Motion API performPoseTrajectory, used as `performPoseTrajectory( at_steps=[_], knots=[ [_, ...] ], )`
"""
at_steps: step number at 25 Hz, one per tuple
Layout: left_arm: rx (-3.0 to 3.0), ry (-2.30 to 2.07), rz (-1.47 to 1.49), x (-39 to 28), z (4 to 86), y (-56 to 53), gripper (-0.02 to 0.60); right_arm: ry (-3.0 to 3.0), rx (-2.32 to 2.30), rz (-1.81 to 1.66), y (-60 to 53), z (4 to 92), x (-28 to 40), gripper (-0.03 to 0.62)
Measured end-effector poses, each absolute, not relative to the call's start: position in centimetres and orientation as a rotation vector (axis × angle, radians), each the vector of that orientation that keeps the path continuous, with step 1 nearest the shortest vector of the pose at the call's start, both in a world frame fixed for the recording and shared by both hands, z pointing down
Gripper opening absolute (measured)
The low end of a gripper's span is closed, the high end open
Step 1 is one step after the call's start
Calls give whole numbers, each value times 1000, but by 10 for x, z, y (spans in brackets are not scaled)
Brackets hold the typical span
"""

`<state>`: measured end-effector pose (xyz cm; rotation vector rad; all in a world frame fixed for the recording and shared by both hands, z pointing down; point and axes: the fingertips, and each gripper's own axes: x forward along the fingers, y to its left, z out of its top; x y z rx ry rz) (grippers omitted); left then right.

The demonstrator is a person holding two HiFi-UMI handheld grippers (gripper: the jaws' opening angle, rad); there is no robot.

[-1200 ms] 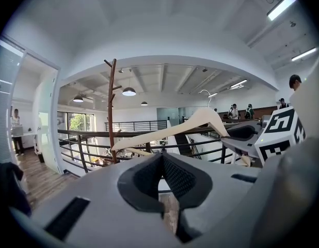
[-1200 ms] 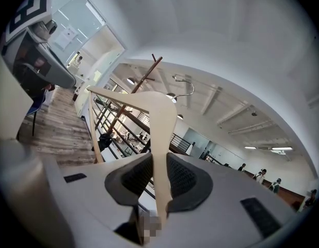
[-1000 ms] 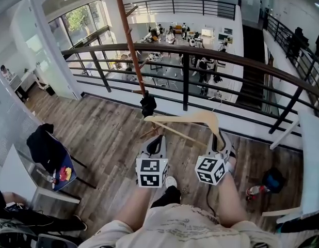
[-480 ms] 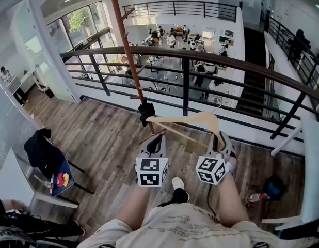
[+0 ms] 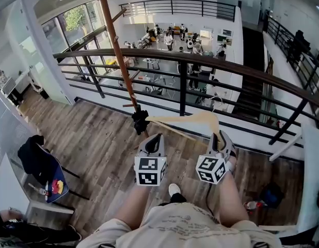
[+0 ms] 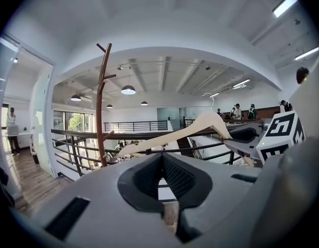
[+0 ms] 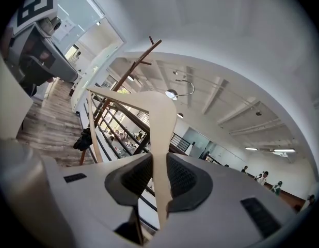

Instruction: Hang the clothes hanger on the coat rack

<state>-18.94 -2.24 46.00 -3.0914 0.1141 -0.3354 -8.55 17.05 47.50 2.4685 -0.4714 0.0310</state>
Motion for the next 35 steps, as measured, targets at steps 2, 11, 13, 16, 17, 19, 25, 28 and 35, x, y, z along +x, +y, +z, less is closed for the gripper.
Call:
performPoseTrajectory(
  at_steps=[2,11,13,16,17,19,25,28,35],
  knots=[
    [-3091,107,-338,-173,460,-27,5,-458,2470,32,168,475,-68,86],
    [-3094,116,-329,-90,450,-63,5,-459,2469,23,135,465,15,86],
    [-3095,119,-325,-74,453,-77,5,-460,2471,18,122,468,32,86],
    [-3095,121,-319,-55,467,-99,5,-462,2474,9,100,482,52,86],
    [-3096,124,-319,-47,469,-102,5,-463,2473,7,97,484,60,86],
    [-3099,132,-320,-30,467,-103,5,-470,2468,0,95,481,79,86],
    [-3092,154,-306,11,449,-118,5,-500,2444,-40,77,462,124,86],
    [-3093,172,-314,22,447,-127,5,-515,2432,-65,71,457,139,86],
    [-3085,210,-356,40,455,-148,5,-527,2395,-117,59,450,181,86]
  ],
)
